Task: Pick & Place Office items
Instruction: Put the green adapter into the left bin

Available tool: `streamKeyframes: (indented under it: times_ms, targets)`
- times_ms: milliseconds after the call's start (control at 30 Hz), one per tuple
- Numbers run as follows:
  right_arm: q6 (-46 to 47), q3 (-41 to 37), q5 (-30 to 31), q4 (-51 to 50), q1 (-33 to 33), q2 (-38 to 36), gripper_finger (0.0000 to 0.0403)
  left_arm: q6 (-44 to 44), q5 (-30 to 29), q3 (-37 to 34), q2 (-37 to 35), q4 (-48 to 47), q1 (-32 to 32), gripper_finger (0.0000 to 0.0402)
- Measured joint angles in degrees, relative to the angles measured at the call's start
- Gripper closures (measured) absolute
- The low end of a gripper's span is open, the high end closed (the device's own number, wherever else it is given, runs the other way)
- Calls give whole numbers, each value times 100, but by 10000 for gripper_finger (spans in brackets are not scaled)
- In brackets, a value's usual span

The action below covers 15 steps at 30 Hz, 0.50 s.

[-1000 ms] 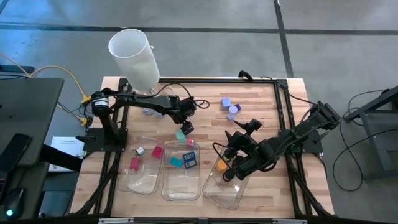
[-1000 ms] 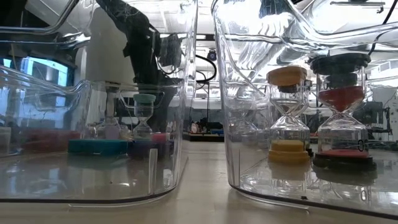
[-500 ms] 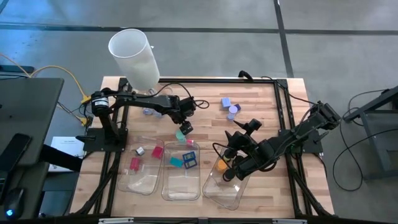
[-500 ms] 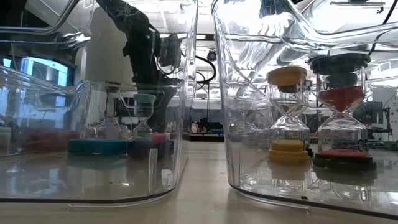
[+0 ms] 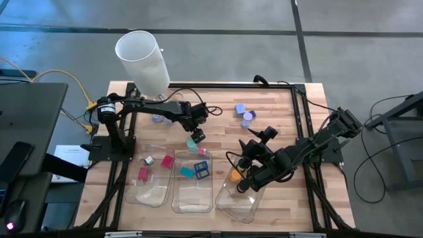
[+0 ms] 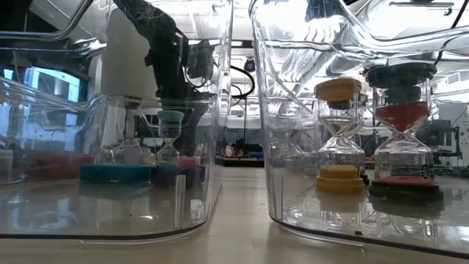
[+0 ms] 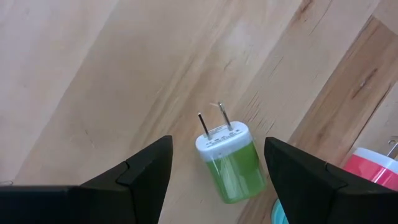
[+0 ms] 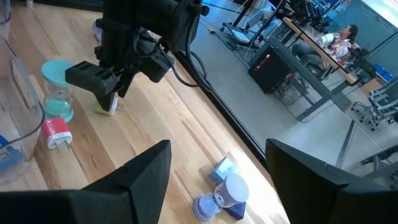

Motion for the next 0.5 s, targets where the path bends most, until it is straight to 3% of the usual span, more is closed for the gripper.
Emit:
streamKeyframes:
  times_ms: [233, 500]
  targets:
    - [-3, 0, -79, 23, 0, 0, 152, 11, 386, -2, 206, 118, 68, 157]
    - [-12, 1, -78, 31, 0, 0, 152, 11, 444, -9, 163, 140, 114, 157]
